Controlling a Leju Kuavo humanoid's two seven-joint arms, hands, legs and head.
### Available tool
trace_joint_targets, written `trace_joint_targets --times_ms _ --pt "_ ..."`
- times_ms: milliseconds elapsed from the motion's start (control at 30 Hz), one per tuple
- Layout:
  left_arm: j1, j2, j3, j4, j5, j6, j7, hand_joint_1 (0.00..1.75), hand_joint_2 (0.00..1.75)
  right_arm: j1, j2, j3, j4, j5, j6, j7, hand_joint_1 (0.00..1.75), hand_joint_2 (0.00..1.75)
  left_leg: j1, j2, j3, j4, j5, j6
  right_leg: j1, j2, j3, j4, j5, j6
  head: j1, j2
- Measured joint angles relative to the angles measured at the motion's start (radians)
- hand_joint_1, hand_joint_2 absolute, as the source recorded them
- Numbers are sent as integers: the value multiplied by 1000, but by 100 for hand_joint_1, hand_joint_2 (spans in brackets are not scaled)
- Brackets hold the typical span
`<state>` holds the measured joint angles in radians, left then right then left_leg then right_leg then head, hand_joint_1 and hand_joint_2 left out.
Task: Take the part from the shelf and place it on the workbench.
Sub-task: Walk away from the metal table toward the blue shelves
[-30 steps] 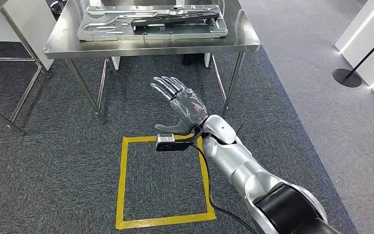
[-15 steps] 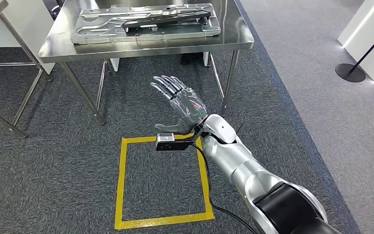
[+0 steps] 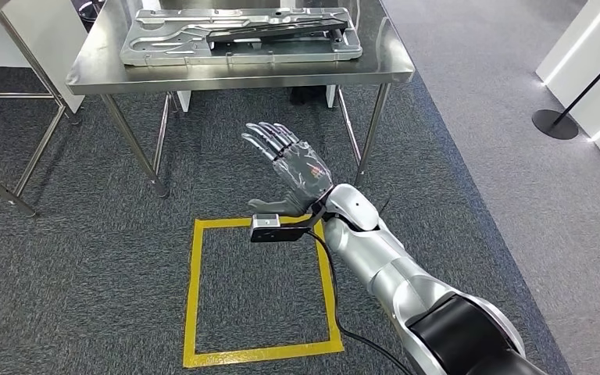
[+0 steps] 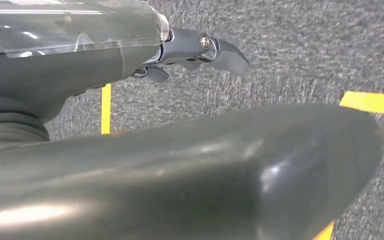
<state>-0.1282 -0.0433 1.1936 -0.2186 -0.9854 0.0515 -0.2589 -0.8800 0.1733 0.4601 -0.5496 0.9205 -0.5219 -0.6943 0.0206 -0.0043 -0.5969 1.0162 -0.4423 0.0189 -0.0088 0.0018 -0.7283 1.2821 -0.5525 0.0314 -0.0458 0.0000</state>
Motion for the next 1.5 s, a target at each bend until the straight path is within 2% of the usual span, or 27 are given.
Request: trace_joint_targets --times_ms 67,100,133,200,300,333,400,433,467,500,533,600,667,767,800,867,933,967,1000,1033,1100,1167,1267,1333,1433,1467,1500 --pt "0 -1 0 0 0 0 0 0 0 -2 0 0 0 0 0 0 0 44 0 -1 3 0 -1 -2 0 0 62 -134 70 -8 0 0" --pt "-1 -2 0 0 0 0 0 0 0 -5 0 0 0 0 0 0 0 87 -1 -1 3 0 -2 -6 3 0 94 -201 95 -13 0 0" --pt "-1 -2 0 0 0 0 0 0 0 -7 0 0 0 0 0 0 0 87 -2 -2 2 0 -2 -10 6 0 115 -247 109 -18 0 0" --pt "-1 -2 0 0 0 0 0 0 0 -9 0 0 0 0 0 0 0 175 -2 -2 1 -3 -1 -22 12 1 124 -271 112 -27 0 0" --pt "-1 -1 0 0 0 0 0 0 0 -10 0 0 -1 0 0 0 0 175 -1 -1 -5 13 -17 -38 6 0 131 -286 120 -45 0 0" --pt "-2 -1 0 0 0 0 0 0 0 -11 1 0 -1 0 0 0 0 175 -1 0 -21 51 -41 -42 4 -1 134 -292 123 -51 0 0" --pt "-1 -1 0 0 0 0 0 0 0 -9 2 0 -1 0 0 0 0 175 0 0 -81 182 -105 -47 7 -2 136 -294 123 -57 0 0" --pt "0 -1 0 0 0 0 0 0 0 -7 2 0 0 0 0 0 0 175 0 0 -111 245 -128 -49 9 -2 135 -293 123 -58 0 0" --pt "1 0 0 0 0 0 0 0 0 -5 2 0 0 0 0 0 0 175 0 0 -129 279 -132 -50 10 -2 135 -292 122 -59 0 0" --pt "2 0 0 0 0 0 0 0 0 -3 2 0 0 0 0 0 0 131 0 0 -127 273 -117 -50 10 -1 135 -290 121 -58 0 0" --pt "2 0 0 0 0 0 0 0 0 -2 2 0 0 0 0 0 0 87 1 1 -105 226 -85 -50 10 -1 136 -286 119 -57 0 0" --pt "0 1 0 0 0 0 0 0 0 -4 2 0 0 0 0 0 0 0 0 1 -36 85 -24 -45 12 1 135 -276 112 -51 0 0" --pt "-1 1 0 0 0 0 0 0 0 -4 2 0 0 0 0 0 0 0 -4 0 -2 13 -6 -34 16 2 131 -269 108 -42 0 0" --pt "0 1 0 0 0 0 0 0 0 -6 2 0 0 0 0 0 0 0 -4 -1 -2 6 -3 -15 15 3 128 -266 106 -27 0 0" --pt "0 0 0 0 0 0 0 0 0 -7 1 0 0 0 0 0 0 0 -3 -1 -1 3 -1 -9 14 2 122 -252 95 -21 0 0" --pt "-1 0 0 0 0 0 0 0 0 -9 1 0 0 0 0 0 0 0 0 0 0 -2 3 -1 10 2 82 -165 43 -10 0 0" --pt "-1 0 0 0 0 0 0 0 0 -5 1 0 0 0 0 0 0 0 0 1 -3 -2 4 1 5 1 16 -26 -16 -2 0 0" --pt "-1 0 0 0 0 0 0 0 0 -2 1 0 0 0 0 0 0 0 -1 1 -3 -2 4 2 3 1 -6 17 -26 0 0 0" --pt "0 0 0 0 0 0 0 0 0 0 0 0 0 0 0 0 0 0 -1 0 -3 -2 4 2 2 1 -9 21 -16 0 0 0" --pt "0 0 0 0 0 0 0 0 0 1 0 0 0 0 0 0 0 0 -1 0 -2 -2 4 2 2 1 10 -18 12 -2 0 0" --pt "-1 -1 0 0 0 0 0 0 0 -3 0 0 0 0 0 0 0 0 -2 -1 0 -2 3 -1 5 1 82 -166 80 -13 0 0" --pt "-1 -3 0 0 0 0 0 0 0 -8 0 0 0 0 0 0 0 0 -3 -2 -1 -2 4 -9 12 1 128 -263 110 -25 0 0" --pt "-1 -3 0 0 0 0 0 0 0 -10 0 0 0 0 0 0 0 0 -2 -1 -1 -7 5 -27 15 0 133 -282 116 -38 0 0" --pt "-1 -2 0 0 0 0 0 0 0 -12 1 0 -1 0 0 0 0 0 -2 -1 -13 23 -18 -36 9 -1 140 -297 123 -50 0 0" --pt "0 -2 0 0 0 0 0 0 0 -9 2 0 -1 0 0 0 0 0 -1 0 -93 200 -106 -45 9 -3 144 -303 126 -59 0 0" --pt "1 -1 0 0 0 0 0 0 0 -7 2 0 -1 0 0 0 0 0 0 0 -118 251 -121 -48 10 -3 143 -302 126 -59 0 0" --pt "2 -1 0 0 0 1 0 0 0 -4 2 0 0 0 0 0 0 0 0 0 -127 268 -118 -49 11 -3 143 -300 125 -59 0 0"
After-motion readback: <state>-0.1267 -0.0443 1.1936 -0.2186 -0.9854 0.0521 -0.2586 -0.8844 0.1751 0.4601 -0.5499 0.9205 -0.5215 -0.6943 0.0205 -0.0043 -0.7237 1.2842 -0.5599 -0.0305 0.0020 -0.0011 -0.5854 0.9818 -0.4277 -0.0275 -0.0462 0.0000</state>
